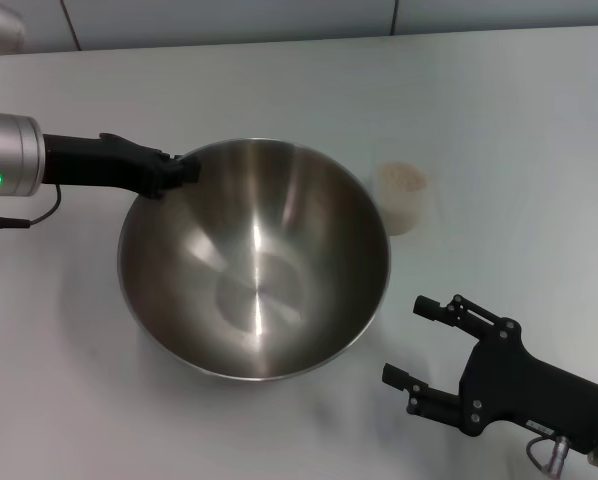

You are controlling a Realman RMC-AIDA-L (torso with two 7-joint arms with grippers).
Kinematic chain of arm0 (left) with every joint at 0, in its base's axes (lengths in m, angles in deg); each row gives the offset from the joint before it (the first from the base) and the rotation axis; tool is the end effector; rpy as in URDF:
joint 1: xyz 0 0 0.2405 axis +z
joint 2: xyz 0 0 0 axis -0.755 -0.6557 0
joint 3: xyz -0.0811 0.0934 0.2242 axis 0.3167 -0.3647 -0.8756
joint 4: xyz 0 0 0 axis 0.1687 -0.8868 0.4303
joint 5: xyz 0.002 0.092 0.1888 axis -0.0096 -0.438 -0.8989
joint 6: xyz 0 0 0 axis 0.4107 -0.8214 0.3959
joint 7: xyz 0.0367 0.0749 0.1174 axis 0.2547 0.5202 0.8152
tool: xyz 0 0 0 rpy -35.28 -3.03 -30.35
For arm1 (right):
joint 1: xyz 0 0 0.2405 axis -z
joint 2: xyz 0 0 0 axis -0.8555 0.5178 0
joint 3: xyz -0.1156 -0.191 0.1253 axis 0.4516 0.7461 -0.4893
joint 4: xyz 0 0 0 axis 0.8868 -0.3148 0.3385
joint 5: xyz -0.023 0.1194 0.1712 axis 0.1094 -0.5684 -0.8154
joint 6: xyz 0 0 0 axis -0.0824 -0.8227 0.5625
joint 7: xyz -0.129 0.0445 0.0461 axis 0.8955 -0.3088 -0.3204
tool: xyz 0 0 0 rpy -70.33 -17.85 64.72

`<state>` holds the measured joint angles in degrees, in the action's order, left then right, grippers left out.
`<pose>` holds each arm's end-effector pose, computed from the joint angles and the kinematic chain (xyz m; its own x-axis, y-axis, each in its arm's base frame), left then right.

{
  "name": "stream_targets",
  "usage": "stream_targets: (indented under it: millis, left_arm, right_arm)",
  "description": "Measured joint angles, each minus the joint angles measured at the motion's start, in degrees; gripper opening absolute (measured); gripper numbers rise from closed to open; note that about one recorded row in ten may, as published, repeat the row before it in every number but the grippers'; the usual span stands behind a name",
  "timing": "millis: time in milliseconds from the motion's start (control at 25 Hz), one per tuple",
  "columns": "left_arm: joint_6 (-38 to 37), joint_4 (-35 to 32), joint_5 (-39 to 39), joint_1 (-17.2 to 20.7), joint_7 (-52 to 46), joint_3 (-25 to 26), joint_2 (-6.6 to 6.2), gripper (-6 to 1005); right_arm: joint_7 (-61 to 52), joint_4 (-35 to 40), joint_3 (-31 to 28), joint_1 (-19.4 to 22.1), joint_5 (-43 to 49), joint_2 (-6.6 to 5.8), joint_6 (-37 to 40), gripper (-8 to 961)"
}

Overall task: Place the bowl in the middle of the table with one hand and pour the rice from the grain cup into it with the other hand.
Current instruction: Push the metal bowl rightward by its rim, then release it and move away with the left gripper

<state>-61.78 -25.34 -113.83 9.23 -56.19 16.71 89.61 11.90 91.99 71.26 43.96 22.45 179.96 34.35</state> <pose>-0.2298 0.3918 0.0025 0.7671 0.5720 0.2904 0.6351 -0.7411 -0.2177 0.3144 0.1909 -0.0721 0.7387 -0.0408 -0.6728 -0.3847 -0.8451 -0.3711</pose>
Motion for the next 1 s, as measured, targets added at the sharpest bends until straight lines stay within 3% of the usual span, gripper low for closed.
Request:
stream_targets:
  millis: [280, 600, 760, 840, 880, 920, 960, 1000]
  left_arm:
    - [2.7, 0.56, 0.7, -0.1, 0.46, -0.12, 0.07, 43]
    - [1.49, -2.86, 2.2, 0.54, 1.94, -0.13, 0.03, 282]
    - [-2.21, -9.58, 8.89, 4.7, 8.4, -0.82, -0.01, 416]
    - [-3.37, -12.58, 15.86, 9.04, 16.32, -2.44, 0.03, 489]
    - [-4.14, -13.62, 22.99, 13.54, 24.66, -4.18, -0.08, 525]
    - [-4.14, -13.62, 22.99, 13.54, 24.66, -4.18, -0.08, 561]
    - [-5.24, -13.58, 29.66, 17.97, 33.05, -5.42, -0.15, 597]
    - [-5.52, -13.55, 30.87, 18.74, 34.61, -5.56, -0.15, 633]
  right_arm:
    - [0.0, -0.04, 0.0, -0.09, 0.0, 0.02, -0.01, 802]
    - [0.0, -0.05, 0.0, -0.08, 0.0, 0.02, -0.12, 801]
    - [-0.03, 0.04, 0.0, -0.08, 0.0, 0.02, -0.26, 801]
    - [-0.18, 0.08, -0.08, -0.07, 0.0, 0.0, -0.25, 801]
    - [-0.21, 0.1, -0.34, 0.04, 0.0, -0.05, -0.23, 801]
    - [-0.21, 0.1, -0.34, 0.04, 0.0, -0.05, -0.23, 801]
    - [-0.21, 0.1, -0.45, 0.13, -0.04, -0.06, -0.22, 801]
    - [-0.2, 0.1, -0.52, 0.23, -0.14, -0.07, -0.22, 802]
